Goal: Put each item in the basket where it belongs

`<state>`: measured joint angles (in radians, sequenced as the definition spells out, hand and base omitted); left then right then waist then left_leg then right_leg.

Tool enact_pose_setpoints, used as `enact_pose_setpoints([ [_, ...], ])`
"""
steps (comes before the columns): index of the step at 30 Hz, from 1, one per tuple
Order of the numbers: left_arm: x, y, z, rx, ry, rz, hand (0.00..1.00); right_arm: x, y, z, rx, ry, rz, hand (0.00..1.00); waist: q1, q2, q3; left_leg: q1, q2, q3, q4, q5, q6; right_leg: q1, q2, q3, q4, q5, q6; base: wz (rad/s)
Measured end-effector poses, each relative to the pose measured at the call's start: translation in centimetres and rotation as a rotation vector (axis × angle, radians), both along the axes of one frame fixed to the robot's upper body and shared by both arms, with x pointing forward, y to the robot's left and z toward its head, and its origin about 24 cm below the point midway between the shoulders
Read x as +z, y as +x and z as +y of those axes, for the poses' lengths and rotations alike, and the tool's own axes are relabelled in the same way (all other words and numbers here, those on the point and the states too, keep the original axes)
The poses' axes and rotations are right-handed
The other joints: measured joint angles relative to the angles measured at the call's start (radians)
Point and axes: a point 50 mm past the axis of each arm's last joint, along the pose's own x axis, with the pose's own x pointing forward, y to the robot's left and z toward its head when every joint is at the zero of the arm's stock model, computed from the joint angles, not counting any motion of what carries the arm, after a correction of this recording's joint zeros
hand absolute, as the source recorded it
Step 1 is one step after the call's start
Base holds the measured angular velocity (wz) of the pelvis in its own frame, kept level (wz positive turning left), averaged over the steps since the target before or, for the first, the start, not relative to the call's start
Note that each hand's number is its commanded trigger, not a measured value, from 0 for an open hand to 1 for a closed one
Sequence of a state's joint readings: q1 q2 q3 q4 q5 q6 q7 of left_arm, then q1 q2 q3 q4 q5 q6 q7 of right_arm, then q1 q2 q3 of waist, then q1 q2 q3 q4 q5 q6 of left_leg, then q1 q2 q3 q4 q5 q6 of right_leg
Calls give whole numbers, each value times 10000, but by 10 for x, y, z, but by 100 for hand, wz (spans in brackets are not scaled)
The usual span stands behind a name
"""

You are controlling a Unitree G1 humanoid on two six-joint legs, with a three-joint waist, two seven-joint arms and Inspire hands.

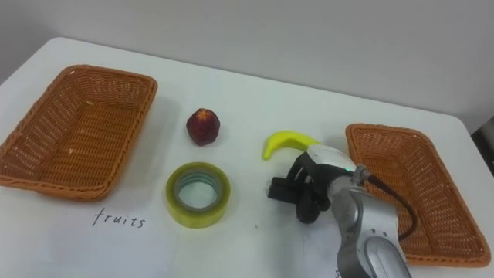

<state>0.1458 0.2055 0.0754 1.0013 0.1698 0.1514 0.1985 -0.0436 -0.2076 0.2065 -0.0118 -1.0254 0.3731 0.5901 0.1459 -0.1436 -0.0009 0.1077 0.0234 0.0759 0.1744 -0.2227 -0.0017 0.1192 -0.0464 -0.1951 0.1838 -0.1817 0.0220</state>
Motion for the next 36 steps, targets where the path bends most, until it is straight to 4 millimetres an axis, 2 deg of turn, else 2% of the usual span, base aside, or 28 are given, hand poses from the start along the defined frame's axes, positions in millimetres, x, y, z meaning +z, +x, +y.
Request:
enact_pose_setpoints([
  [13, 1, 1, 1, 23, 168, -50, 0, 1, -1, 2, -8, 79, -55, 100, -31, 57, -22, -90, -2, 17, -23, 1, -3, 5, 14, 17, -135, 7, -5, 0],
  [24, 0, 1, -3, 131, 70, -189, 0, 7, -1, 1, 215, 525, -254, 100, -46, 114, -4, -22, 3, 42, -68, 6, -7, -17, 34, 130, -145, 9, -2, -1],
  [32, 1, 2, -2, 470, -14, -601, 0, 13, -4, -7, 122, 1512, -452, 100, -172, 144, -5, -95, -5, 64, -55, 8, -5, -107, 28, 246, -151, 9, -2, -1],
  [36, 0, -5, -2, 529, -10, -470, 0, 15, -10, -4, 271, 2168, -431, 100, -324, 161, 6, -85, -9, 97, -59, 9, -4, -106, 24, 297, -148, 9, -2, -1],
])
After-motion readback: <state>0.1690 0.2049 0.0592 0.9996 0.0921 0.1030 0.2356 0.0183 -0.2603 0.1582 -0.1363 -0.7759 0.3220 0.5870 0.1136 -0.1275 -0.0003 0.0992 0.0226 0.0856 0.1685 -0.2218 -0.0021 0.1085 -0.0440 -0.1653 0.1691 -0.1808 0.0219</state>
